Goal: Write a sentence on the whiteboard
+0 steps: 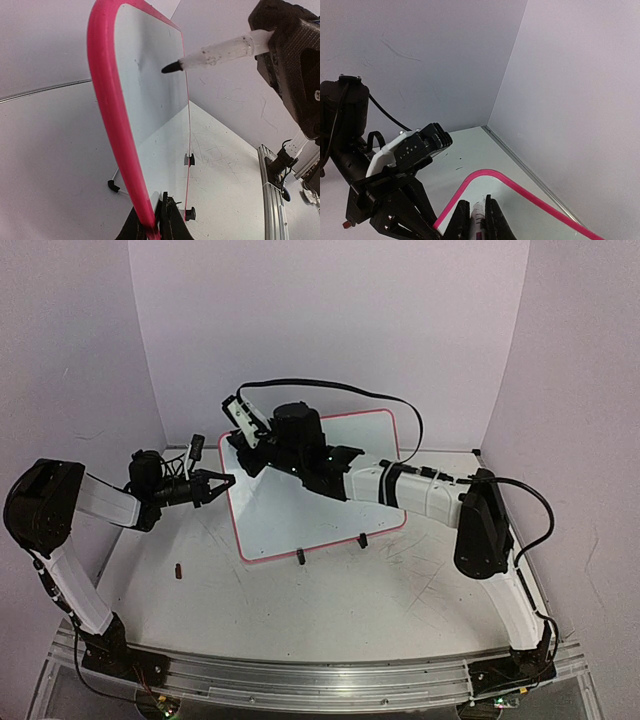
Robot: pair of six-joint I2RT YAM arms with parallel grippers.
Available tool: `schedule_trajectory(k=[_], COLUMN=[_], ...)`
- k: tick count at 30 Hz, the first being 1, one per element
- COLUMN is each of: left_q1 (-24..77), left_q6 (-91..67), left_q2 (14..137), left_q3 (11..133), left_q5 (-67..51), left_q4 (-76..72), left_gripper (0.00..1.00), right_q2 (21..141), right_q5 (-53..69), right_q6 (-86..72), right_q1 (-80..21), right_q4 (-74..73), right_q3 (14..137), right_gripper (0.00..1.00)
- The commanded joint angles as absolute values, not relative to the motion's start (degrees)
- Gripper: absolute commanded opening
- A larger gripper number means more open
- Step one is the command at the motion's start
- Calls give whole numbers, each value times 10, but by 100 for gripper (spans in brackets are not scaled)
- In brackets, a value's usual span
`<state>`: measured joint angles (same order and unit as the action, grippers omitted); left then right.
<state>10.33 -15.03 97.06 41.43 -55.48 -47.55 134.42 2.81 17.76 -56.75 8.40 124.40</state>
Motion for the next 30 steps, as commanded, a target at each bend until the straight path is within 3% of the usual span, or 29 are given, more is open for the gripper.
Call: schedule_trajectory(k=[1,18,30], left_q1=[104,104,104], left_q6=[-88,-87,-87], left_q2=[964,962,962], left_q3=[407,407,407], left_q5=[-511,-511,-511], left_q4=[-488,-488,-488], left_gripper=[0,0,0], right_q2=[1358,1360,1316], right_q5=[25,0,5], right_q6=[179,179,159], right_q1=[-567,-567,-568], right_q4=[91,83,83], right_q3=[1272,1262,1186], right_gripper=[0,0,0])
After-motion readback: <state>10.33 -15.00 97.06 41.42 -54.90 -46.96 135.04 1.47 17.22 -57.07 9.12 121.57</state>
